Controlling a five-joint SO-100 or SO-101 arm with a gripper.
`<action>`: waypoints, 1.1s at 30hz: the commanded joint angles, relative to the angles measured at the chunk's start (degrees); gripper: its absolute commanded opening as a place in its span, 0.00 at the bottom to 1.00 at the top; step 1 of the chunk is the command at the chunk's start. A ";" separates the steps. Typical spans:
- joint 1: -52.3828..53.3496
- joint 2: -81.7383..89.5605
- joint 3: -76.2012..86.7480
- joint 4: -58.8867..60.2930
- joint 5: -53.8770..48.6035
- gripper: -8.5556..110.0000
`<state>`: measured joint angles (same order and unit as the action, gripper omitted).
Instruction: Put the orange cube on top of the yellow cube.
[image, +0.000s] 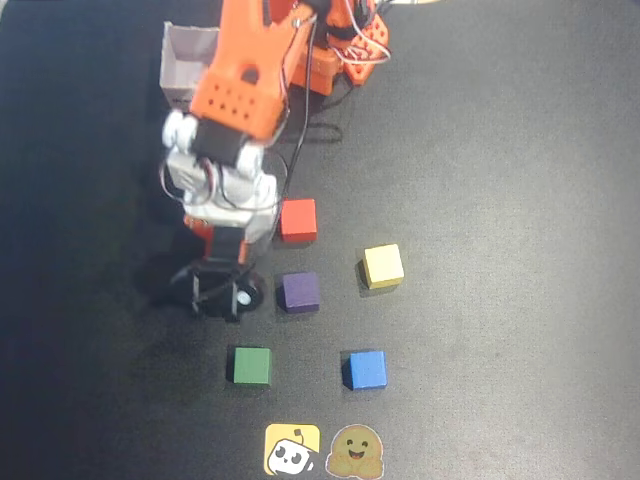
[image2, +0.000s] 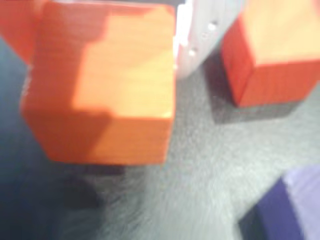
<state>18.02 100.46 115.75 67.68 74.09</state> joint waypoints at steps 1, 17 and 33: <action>-2.37 8.35 -2.29 3.34 3.78 0.12; -25.75 22.85 10.20 -2.46 13.01 0.12; -36.12 19.69 15.38 -10.90 14.85 0.12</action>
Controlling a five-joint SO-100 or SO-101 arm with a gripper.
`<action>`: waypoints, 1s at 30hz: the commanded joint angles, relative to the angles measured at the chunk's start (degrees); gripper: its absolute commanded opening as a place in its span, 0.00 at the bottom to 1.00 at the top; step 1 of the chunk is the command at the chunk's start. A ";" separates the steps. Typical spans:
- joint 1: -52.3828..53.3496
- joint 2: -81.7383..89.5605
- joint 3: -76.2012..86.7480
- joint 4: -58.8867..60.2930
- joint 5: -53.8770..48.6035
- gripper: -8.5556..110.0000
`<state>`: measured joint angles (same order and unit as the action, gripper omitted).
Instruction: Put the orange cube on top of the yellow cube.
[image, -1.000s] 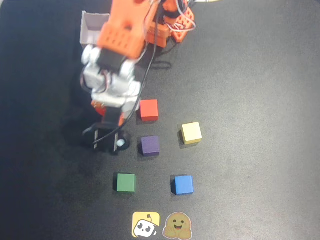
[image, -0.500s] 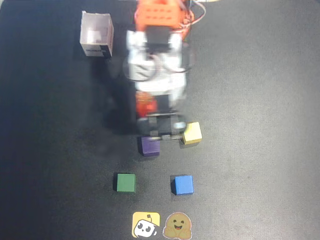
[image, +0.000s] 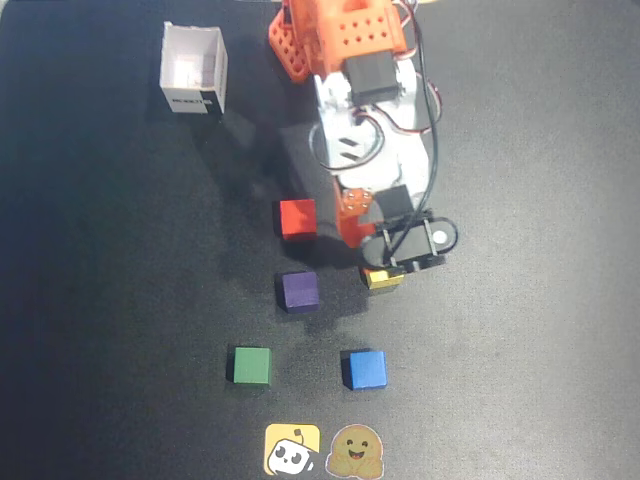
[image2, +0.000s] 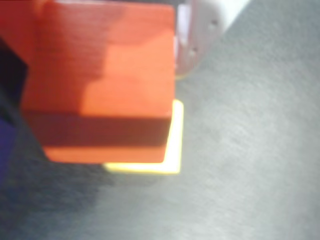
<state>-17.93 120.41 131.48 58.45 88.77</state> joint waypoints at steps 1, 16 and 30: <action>-0.18 -1.14 -0.26 -2.37 -0.53 0.12; -0.18 -6.94 3.78 -8.17 -3.69 0.12; -1.23 -8.53 5.45 -10.72 -3.87 0.12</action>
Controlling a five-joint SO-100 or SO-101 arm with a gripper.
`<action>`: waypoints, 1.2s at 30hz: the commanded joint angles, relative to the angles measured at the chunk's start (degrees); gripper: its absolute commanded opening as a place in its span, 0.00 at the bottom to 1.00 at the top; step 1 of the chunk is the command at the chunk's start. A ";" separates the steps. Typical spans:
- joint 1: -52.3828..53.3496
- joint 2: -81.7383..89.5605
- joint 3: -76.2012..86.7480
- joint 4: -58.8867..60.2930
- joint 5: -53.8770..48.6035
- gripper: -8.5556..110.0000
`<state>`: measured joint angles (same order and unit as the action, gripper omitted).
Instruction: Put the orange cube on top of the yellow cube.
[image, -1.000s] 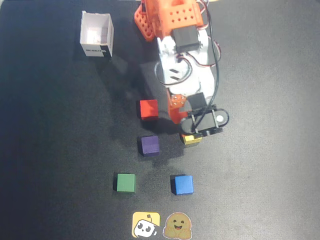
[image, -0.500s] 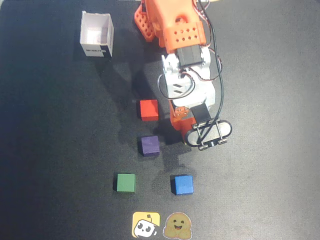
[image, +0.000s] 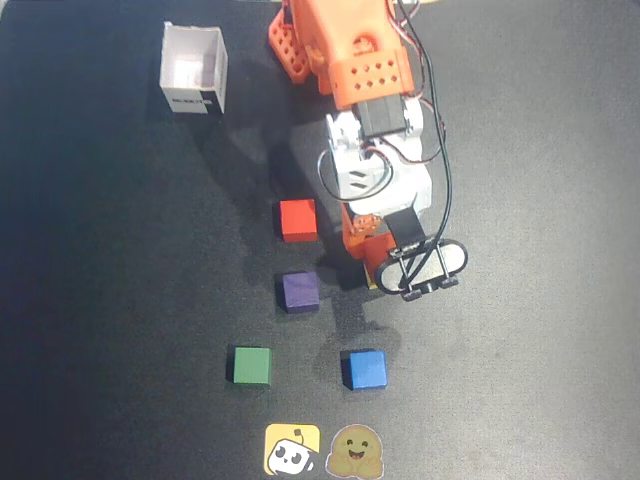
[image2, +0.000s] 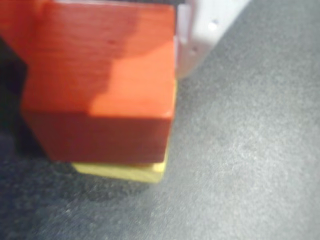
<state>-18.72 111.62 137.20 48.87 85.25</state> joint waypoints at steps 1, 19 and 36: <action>-0.53 0.26 0.00 -1.41 -0.35 0.12; -0.62 -0.44 0.88 -1.93 0.53 0.13; -0.62 -0.62 1.05 -2.55 1.76 0.21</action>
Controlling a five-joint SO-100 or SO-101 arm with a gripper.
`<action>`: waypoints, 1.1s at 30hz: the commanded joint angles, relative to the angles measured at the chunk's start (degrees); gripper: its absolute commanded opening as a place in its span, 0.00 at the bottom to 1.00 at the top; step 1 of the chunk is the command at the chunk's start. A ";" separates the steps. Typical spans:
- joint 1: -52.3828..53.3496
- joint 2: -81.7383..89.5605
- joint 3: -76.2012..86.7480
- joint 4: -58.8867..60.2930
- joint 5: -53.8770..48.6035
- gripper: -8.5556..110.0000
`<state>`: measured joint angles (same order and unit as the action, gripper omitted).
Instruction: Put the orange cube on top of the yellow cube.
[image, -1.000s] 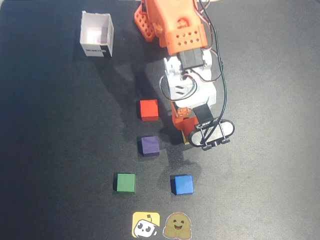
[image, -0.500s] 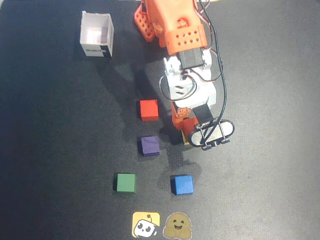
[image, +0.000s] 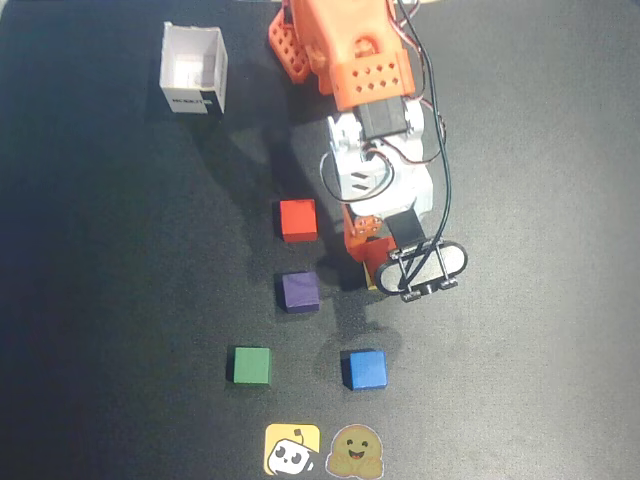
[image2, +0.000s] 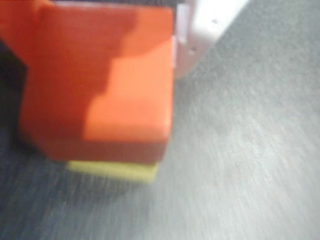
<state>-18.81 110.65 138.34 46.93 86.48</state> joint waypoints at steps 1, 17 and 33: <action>-0.53 0.35 -0.09 -0.62 0.53 0.21; -1.05 2.72 -0.53 -0.70 1.85 0.28; -1.23 13.97 0.00 2.64 5.01 0.28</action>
<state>-19.42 120.41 138.69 48.78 90.79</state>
